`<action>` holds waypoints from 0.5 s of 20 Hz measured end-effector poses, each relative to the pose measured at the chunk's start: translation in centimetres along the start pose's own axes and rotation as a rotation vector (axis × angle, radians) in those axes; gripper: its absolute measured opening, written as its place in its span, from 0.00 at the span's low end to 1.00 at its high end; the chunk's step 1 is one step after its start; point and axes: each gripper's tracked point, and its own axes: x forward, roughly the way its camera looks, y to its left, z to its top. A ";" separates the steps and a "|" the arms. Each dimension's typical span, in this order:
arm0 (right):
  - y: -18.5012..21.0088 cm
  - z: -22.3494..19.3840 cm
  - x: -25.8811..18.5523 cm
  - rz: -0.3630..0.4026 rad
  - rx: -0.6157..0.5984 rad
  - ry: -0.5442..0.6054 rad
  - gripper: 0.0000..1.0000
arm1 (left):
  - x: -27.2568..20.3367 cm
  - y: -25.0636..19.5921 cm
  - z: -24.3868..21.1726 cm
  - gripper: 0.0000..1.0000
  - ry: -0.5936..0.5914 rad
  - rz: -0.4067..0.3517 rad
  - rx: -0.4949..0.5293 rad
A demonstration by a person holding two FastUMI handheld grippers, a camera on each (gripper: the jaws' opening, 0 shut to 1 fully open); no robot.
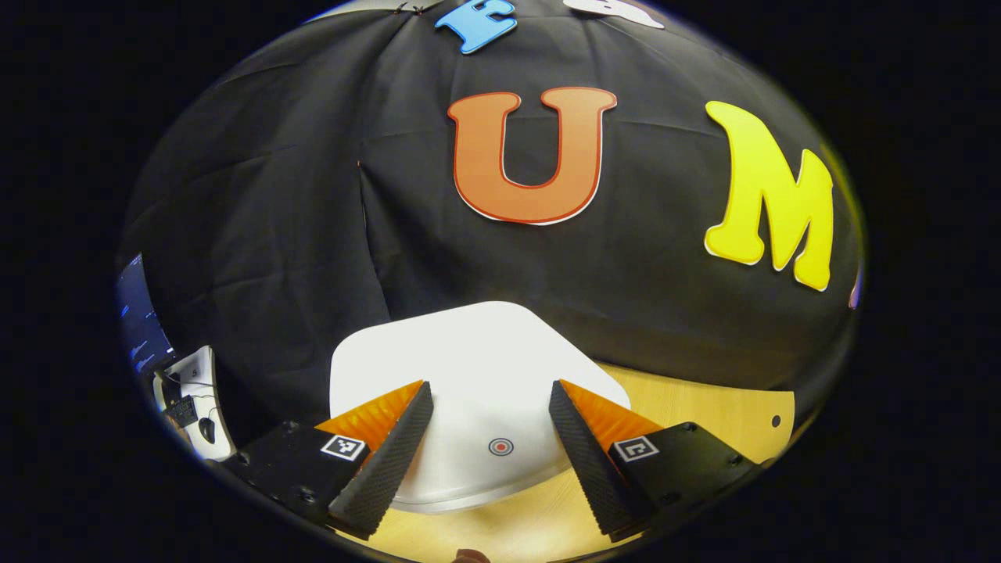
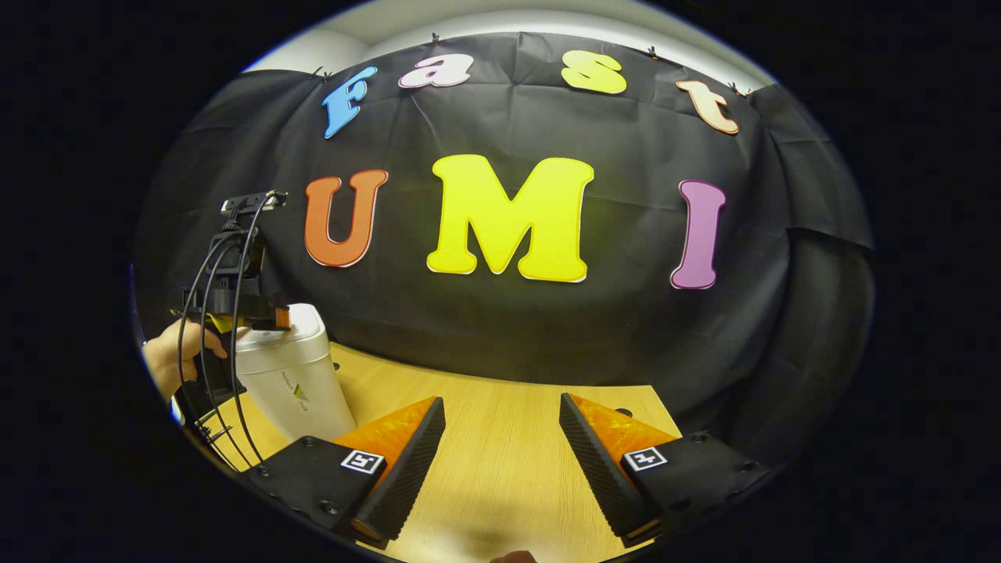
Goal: Press the lid of the desktop garbage bin to open it, pick up the crumpled paper on the desktop and throw it into the bin, then pick up the pop can on the desktop and drop it into the bin, and finally close the garbage bin lid.
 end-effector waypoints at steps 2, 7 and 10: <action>0.2 0.1 -0.2 0.014 0.015 -0.002 0.95 | 0.2 -0.1 -0.1 0.99 -0.016 -0.006 0.004; 0.9 0.8 -0.6 0.039 0.016 -0.025 0.95 | 0.7 0.3 -0.2 0.99 -0.087 0.006 0.053; 1.0 0.7 -0.9 0.038 0.004 -0.024 0.95 | 0.4 0.2 -0.1 0.99 -0.083 0.001 0.055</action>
